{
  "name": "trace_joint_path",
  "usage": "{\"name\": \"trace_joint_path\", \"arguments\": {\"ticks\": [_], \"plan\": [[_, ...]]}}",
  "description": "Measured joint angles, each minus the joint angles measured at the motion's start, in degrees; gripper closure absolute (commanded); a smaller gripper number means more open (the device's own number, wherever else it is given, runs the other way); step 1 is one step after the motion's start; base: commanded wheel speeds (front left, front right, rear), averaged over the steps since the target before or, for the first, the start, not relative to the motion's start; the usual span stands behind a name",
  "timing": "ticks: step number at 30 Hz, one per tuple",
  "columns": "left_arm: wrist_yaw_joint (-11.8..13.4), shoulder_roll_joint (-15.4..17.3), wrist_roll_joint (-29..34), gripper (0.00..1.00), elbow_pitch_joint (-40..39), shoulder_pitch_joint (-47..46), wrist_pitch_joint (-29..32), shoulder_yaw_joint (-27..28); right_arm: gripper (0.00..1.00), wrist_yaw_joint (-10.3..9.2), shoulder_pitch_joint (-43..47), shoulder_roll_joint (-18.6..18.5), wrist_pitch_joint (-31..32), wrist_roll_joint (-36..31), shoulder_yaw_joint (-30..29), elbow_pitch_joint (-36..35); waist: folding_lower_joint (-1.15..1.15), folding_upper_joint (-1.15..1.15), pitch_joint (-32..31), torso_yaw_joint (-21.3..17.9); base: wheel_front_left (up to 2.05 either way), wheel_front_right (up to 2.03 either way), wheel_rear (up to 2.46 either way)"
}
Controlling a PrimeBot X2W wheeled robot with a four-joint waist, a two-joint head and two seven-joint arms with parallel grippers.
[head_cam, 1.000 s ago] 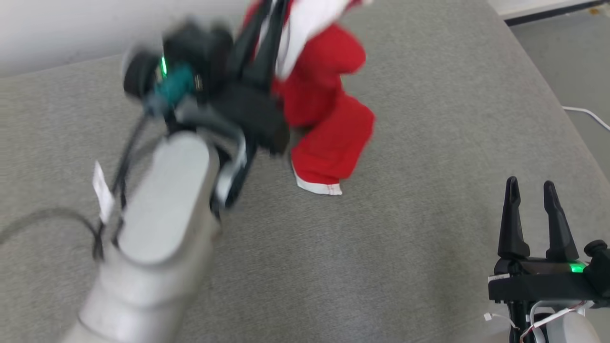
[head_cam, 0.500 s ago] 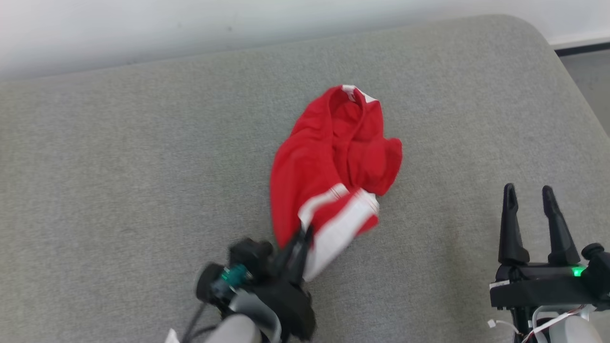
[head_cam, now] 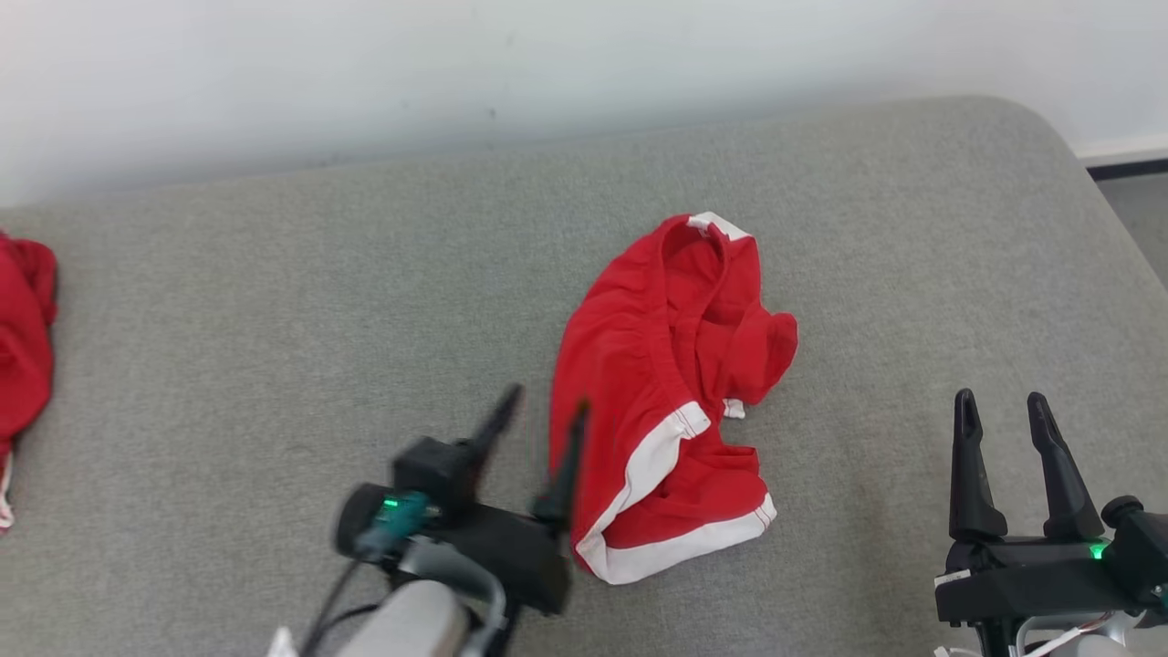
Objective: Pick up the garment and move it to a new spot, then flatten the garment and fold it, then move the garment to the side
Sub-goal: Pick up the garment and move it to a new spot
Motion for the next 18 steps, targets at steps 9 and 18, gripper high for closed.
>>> {"name": "trace_joint_path", "arguments": {"ticks": [9, 18], "plan": [[1.9, 7.5, 6.3, 0.0, -11.9, 8.1, -0.2, 13.8, 0.0, 0.0, 1.6, 0.1, 0.0, -0.5, 0.3, -0.5, 0.0, 0.0, -3.0, 2.2, 0.0, 0.0, 0.0], [0.8, 9.2, 10.9, 0.0, -22.1, 19.1, -0.2, 26.8, 0.0, 0.0, 2.4, 0.1, 0.0, -0.6, 2.2, -0.4, 0.0, 0.0, -4.8, 3.3, 0.0, 0.0, 0.0]]}}
